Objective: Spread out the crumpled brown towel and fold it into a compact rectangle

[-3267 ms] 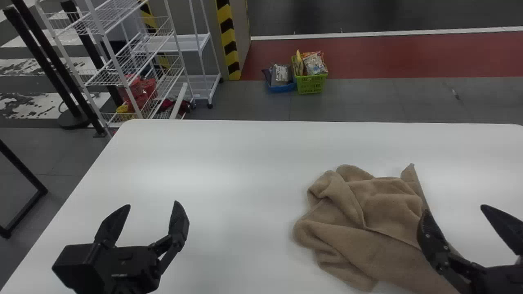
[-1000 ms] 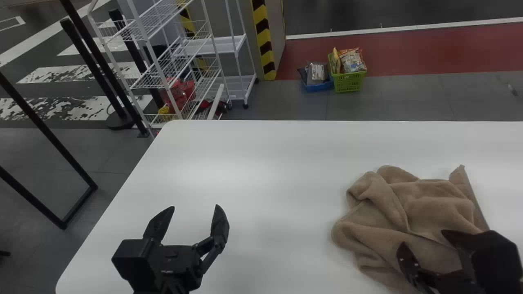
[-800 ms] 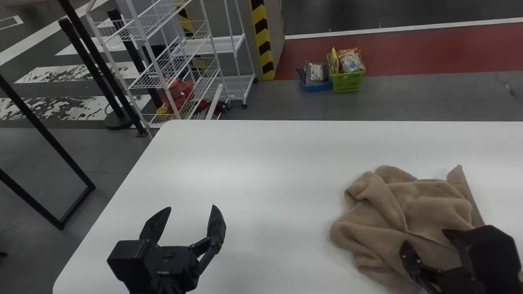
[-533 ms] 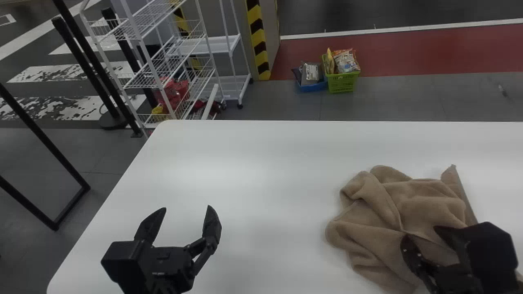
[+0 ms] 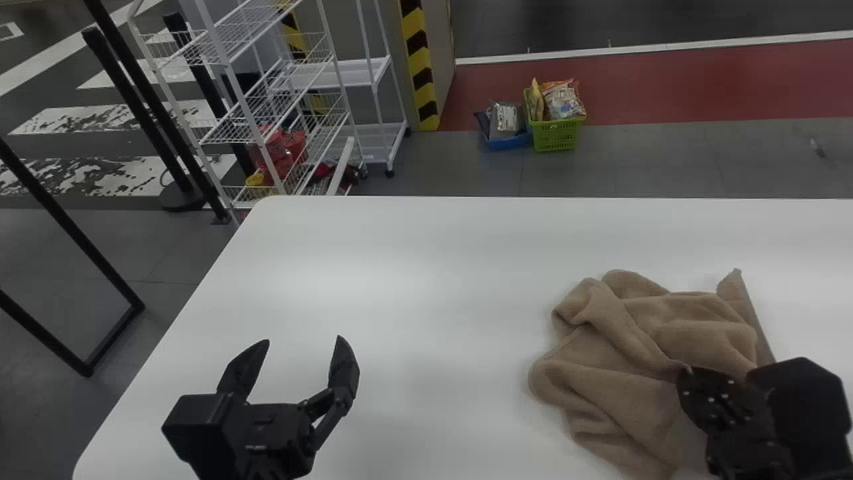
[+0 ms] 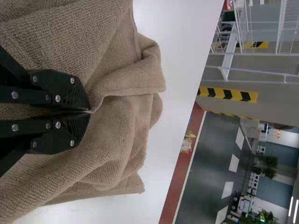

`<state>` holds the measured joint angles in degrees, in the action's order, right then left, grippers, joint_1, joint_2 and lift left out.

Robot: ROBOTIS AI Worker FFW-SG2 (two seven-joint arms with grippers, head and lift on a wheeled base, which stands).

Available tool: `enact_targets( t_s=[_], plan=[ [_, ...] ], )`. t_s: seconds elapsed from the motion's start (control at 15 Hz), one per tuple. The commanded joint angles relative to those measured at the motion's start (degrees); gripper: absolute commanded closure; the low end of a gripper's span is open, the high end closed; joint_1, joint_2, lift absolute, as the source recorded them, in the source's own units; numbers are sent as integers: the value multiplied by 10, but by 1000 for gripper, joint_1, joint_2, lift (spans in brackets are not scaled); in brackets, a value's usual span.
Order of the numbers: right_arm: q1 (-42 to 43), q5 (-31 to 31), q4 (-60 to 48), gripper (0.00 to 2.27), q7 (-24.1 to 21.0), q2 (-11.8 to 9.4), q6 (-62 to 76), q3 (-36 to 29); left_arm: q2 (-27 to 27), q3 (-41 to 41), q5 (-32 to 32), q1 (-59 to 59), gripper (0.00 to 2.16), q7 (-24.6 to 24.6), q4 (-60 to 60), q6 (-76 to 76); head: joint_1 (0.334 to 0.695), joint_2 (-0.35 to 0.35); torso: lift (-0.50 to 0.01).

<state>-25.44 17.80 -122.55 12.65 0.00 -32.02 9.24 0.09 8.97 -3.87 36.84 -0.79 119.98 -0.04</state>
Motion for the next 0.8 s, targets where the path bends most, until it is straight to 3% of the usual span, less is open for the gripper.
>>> enact_targets(
  t_s=[0.0, 0.33, 0.53, 0.73],
  plan=[
    [-21, -48, -30, 1112, 2, 1, 41, -26, -2, 0, 0, 1, 97, 0, 2, 0, 695, 241, -127],
    [-59, -167, -82, 1109, 47, 1, 113, -112, -2, -2, 0, 1, 97, 1, 1, 0, 695, 209, -127],
    [-69, -172, -90, 1112, 92, 1, 115, -116, -2, -2, 0, 1, 97, 3, 1, 0, 695, 190, -127],
    [-78, -223, -97, 1109, 129, 1, 161, -134, -2, -1, 0, 2, 97, 2, 0, 0, 695, 201, -127]
  ],
)
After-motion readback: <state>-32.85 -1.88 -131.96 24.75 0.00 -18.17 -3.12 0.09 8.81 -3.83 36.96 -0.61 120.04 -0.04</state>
